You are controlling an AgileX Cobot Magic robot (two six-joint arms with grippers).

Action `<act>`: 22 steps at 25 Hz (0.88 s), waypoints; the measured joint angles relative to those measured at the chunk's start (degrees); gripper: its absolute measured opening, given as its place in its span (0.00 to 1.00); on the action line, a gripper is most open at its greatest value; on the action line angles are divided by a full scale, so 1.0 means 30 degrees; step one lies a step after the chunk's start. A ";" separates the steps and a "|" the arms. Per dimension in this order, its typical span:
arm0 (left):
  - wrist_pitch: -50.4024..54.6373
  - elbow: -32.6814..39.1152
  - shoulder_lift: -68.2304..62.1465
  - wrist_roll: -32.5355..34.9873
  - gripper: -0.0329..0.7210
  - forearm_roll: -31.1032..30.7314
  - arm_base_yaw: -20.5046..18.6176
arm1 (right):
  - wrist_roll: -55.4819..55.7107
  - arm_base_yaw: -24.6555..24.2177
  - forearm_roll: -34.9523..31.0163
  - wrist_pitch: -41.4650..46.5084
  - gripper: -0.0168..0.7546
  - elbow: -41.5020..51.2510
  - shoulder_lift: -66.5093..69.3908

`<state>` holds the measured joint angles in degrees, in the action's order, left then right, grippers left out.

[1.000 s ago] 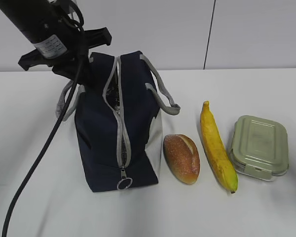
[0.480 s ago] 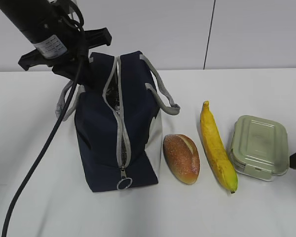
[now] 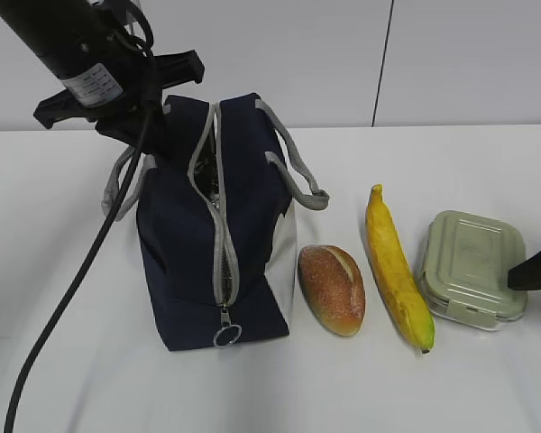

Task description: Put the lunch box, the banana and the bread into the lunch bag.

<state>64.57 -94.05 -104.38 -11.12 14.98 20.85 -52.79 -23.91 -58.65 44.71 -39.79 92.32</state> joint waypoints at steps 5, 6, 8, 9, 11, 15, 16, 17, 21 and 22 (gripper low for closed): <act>-0.0017 0.0000 0.0000 0.0000 0.05 0.0000 0.0000 | -0.0816 -0.0900 -0.0414 0.1177 0.64 -0.1164 0.1825; -0.0017 0.0000 0.0000 0.0000 0.05 0.0000 0.0000 | -0.0848 -0.0977 -0.0144 0.1254 0.64 -0.1344 0.1955; -0.0017 0.0000 0.0000 0.0000 0.05 0.0000 0.0000 | -0.0890 -0.0990 0.0117 0.1331 0.64 -0.1531 0.1994; -0.0036 0.0000 0.0000 0.0000 0.05 0.0000 0.0000 | -0.0890 -0.0990 0.0210 0.1374 0.64 -0.1579 0.1994; -0.0079 0.0000 0.0000 0.0000 0.05 0.0000 0.0000 | -0.0890 -0.0990 0.0212 0.1413 0.64 -0.1600 0.1994; -0.0087 0.0000 0.0000 0.0000 0.05 0.0000 0.0000 | -0.0898 -0.0990 -0.0130 0.1474 0.64 -0.1600 0.2002; -0.0087 0.0000 0.0000 0.0000 0.05 0.0000 0.0000 | -0.0898 -0.0990 -0.0180 0.1474 0.64 -0.1600 0.2002; -0.0087 0.0000 0.0000 0.0000 0.05 0.0000 0.0000 | -0.0898 -0.0990 -0.0269 0.1474 0.64 -0.1600 0.2002; -0.0087 0.0000 0.0000 0.0000 0.05 0.0000 0.0000 | -0.0933 -0.0990 -0.0482 0.1138 0.66 -0.1600 0.2002; -0.0087 0.0000 0.0000 0.0000 0.05 0.0000 0.0000 | -0.0933 -0.0990 -0.0662 0.0998 0.70 -0.1600 0.2002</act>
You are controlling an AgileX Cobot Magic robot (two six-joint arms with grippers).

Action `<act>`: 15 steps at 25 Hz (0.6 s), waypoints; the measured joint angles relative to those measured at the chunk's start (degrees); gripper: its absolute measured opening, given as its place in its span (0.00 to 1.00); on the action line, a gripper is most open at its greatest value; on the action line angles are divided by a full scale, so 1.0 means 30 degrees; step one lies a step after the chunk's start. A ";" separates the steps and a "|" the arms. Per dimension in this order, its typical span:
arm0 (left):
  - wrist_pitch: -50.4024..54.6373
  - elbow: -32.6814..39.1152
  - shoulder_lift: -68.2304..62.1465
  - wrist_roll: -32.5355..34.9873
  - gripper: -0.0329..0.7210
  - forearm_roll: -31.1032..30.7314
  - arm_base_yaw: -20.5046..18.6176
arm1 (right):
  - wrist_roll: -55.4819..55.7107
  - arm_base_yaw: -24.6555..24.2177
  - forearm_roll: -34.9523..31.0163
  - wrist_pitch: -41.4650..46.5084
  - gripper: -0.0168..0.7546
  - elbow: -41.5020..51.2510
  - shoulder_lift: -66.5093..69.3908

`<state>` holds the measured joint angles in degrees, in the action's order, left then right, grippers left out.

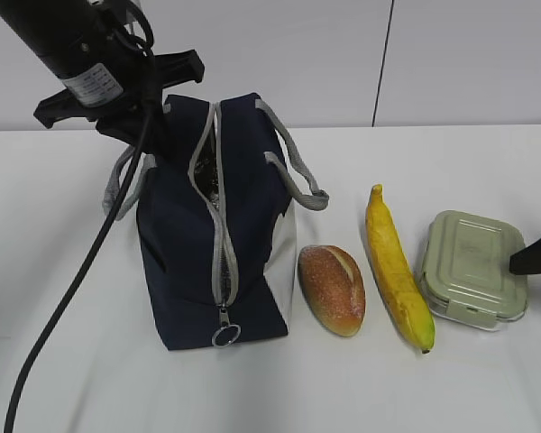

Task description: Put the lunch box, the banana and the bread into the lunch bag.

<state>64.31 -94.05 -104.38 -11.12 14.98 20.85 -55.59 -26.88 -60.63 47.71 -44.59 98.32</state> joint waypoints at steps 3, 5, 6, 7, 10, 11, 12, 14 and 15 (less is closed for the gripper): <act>0.0000 0.0000 0.0000 0.0000 0.05 -0.0018 0.0000 | -0.0050 0.0000 -0.0676 -0.0292 0.82 0.0000 0.0042; 0.0000 0.0000 0.0000 0.0000 0.05 -0.0018 0.0000 | -0.0161 0.0000 -0.0996 -0.0134 0.86 -0.0130 0.0347; 0.0000 0.0000 0.0000 0.0000 0.05 -0.0018 0.0000 | -0.0215 0.0000 -0.1048 0.0075 0.86 -0.0304 0.0628; 0.0000 0.0000 0.0000 0.0000 0.05 -0.0018 0.0000 | -0.0253 0.0000 -0.1092 0.0339 0.87 -0.0472 0.0894; 0.0000 0.0000 0.0000 0.0000 0.05 -0.0036 0.0000 | -0.0292 0.0000 -0.1092 0.0955 0.87 -0.1005 0.1860; 0.0000 0.0000 0.0000 0.0000 0.05 -0.0052 0.0000 | -0.0301 0.0000 -0.1092 0.1041 0.86 -0.1197 0.2103; 0.0019 0.0000 0.0000 0.0000 0.05 -0.0081 0.0000 | -0.0332 0.0000 -0.1092 0.1142 0.86 -0.1331 0.2250; 0.0019 0.0000 0.0000 0.0000 0.05 -0.0215 0.0000 | -0.0332 0.0000 -0.1092 0.1369 0.85 -0.1668 0.2578; 0.0033 0.0000 0.0000 0.0000 0.05 -0.0290 0.0000 | -0.0332 0.0000 -0.1092 0.1497 0.84 -0.1813 0.2710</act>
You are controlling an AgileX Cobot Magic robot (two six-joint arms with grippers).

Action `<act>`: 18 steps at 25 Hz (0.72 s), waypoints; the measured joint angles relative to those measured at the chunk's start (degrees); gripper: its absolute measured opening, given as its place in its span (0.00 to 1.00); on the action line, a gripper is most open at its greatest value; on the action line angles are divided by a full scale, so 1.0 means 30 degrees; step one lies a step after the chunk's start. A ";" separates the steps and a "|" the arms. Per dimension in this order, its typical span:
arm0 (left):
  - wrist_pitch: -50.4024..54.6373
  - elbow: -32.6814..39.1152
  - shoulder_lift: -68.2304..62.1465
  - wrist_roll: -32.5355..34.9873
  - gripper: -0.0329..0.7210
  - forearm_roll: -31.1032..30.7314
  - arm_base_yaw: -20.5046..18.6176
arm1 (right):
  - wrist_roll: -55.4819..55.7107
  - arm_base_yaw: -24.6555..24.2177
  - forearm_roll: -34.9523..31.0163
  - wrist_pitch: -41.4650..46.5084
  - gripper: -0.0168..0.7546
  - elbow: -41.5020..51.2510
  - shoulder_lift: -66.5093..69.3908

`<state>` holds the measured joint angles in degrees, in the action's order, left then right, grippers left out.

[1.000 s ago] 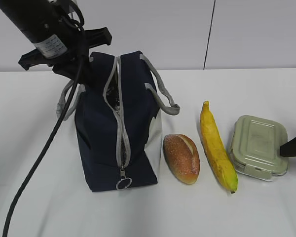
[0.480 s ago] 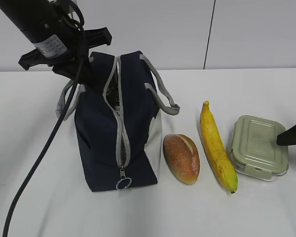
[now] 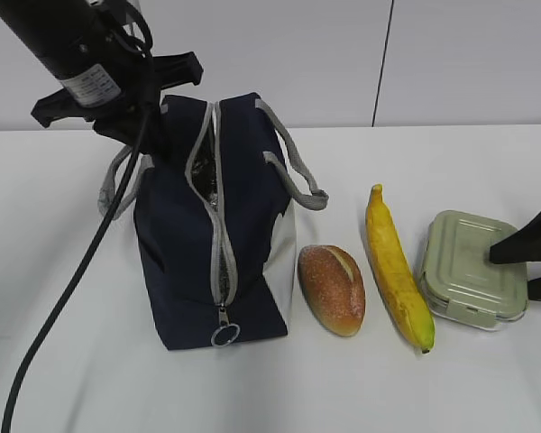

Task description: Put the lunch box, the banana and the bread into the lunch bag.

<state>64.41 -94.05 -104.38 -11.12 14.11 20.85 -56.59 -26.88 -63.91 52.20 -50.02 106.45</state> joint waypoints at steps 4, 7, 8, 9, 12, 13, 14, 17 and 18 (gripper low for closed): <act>0.0000 0.0000 0.0000 0.0000 0.05 -0.0122 0.0000 | 0.0000 0.0000 0.0000 0.0660 0.83 -0.0421 0.0948; 0.0000 0.0000 0.0000 0.0000 0.05 -0.0140 0.0000 | -0.0036 0.0000 0.0000 0.0884 0.82 -0.0542 0.1378; 0.0000 0.0000 0.0000 0.0000 0.05 -0.0140 0.0000 | -0.0122 0.0000 -0.0032 0.0981 0.81 -0.0610 0.1450; 0.0000 0.0000 0.0000 0.0000 0.05 -0.0140 0.0000 | -0.0267 0.0000 -0.0196 0.1109 0.81 -0.0696 0.1485; -0.0021 0.0000 0.0000 0.0000 0.05 -0.0140 0.0000 | -0.1107 0.0000 -0.1071 0.1578 0.79 -0.0726 0.1649; -0.0043 0.0000 0.0000 0.0000 0.05 -0.0140 0.0000 | -0.1287 0.0000 -0.1277 0.1667 0.78 -0.0726 0.1728; -0.0043 0.0000 0.0000 0.0000 0.05 -0.0144 0.0000 | -0.1379 0.0000 -0.1434 0.1711 0.77 -0.0726 0.1728; -0.0043 0.0000 0.0000 0.0000 0.05 -0.0161 0.0000 | -0.1536 0.0000 -0.1640 0.1741 0.76 -0.0726 0.1848; -0.0043 0.0000 0.0000 0.0000 0.05 -0.0161 0.0000 | -0.1536 0.0000 -0.1673 0.1788 0.76 -0.0726 0.1882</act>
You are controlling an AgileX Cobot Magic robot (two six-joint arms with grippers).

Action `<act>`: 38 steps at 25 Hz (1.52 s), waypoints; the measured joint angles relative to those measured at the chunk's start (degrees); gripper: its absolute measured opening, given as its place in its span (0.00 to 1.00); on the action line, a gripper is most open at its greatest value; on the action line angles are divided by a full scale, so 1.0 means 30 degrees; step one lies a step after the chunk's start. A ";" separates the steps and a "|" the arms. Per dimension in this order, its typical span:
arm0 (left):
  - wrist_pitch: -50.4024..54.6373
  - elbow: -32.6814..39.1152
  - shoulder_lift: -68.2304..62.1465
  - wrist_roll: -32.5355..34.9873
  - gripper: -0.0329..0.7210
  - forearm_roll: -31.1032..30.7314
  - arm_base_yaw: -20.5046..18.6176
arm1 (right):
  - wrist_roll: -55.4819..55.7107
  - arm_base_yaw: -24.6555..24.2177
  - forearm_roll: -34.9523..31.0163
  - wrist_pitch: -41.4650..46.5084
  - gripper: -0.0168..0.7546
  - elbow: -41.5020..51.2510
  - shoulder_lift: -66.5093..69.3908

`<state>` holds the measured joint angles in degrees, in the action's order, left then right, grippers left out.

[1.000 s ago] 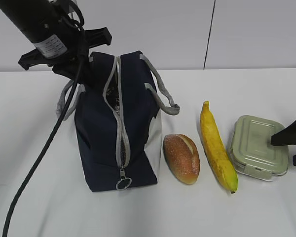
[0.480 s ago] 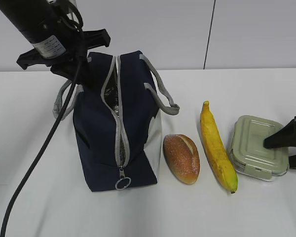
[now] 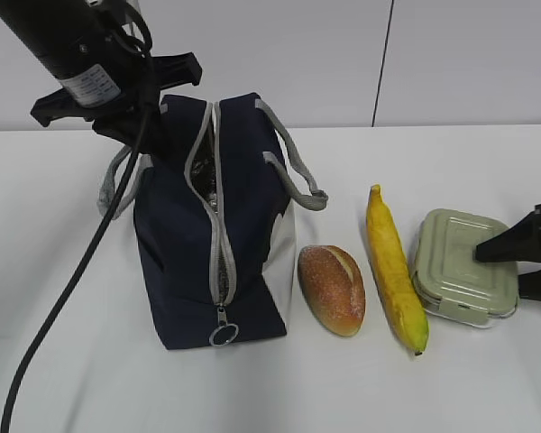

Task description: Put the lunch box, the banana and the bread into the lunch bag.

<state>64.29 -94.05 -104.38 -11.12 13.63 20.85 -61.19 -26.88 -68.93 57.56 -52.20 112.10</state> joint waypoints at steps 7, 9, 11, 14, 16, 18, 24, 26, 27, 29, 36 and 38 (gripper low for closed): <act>-0.0018 0.0000 0.0000 0.0000 0.05 0.0000 0.0000 | -0.0036 0.0000 -0.0100 0.0649 0.67 0.0000 0.0763; -0.0018 0.0000 0.0000 0.0000 0.05 0.0000 0.0000 | -0.0036 0.0000 -0.0163 0.0927 0.61 0.0000 0.0837; -0.0018 0.0000 0.0000 0.0000 0.05 0.0000 0.0000 | -0.0036 0.0000 -0.0238 0.1095 0.57 0.0000 0.0837; -0.0018 0.0000 0.0000 0.0000 0.05 0.0000 0.0000 | -0.0070 0.0000 -0.0252 0.1160 0.55 0.0000 0.0837; -0.0018 0.0000 0.0000 0.0000 0.05 0.0000 0.0000 | -0.0154 0.0000 -0.0327 0.1172 0.54 0.0000 0.0837; -0.0018 0.0000 0.0000 0.0000 0.05 0.0000 0.0000 | -0.0466 0.0000 -0.0504 0.1252 0.54 0.0000 0.0837; 0.0088 0.0000 0.0000 0.0000 0.05 -0.0041 0.0000 | -0.1047 0.0000 -0.1625 0.2020 0.54 -0.0712 0.0983; 0.0088 0.0000 0.0000 0.0000 0.05 -0.0041 0.0000 | -0.1081 0.0000 -0.2180 0.2020 0.54 -0.1111 0.1027; 0.0091 0.0000 0.0000 0.0000 0.05 -0.0041 0.0000 | -0.1029 0.0000 -0.2499 0.2020 0.54 -0.1314 0.1027; 0.0109 0.0000 0.0000 0.0000 0.05 -0.0041 0.0000 | -0.0806 0.0000 -0.2835 0.2020 0.54 -0.1577 0.0986; 0.0145 0.0000 0.0000 0.0000 0.05 -0.0055 0.0000 | -0.0015 0.0511 -0.4105 0.2020 0.54 -0.1663 -0.0909; 0.0145 0.0000 0.0000 0.0000 0.05 -0.0055 0.0000 | 0.0474 0.1228 -0.4653 0.2020 0.54 -0.1663 -0.1764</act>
<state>64.72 -94.05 -104.38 -11.12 13.46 20.85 -59.77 -23.20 -82.89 63.62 -57.19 106.80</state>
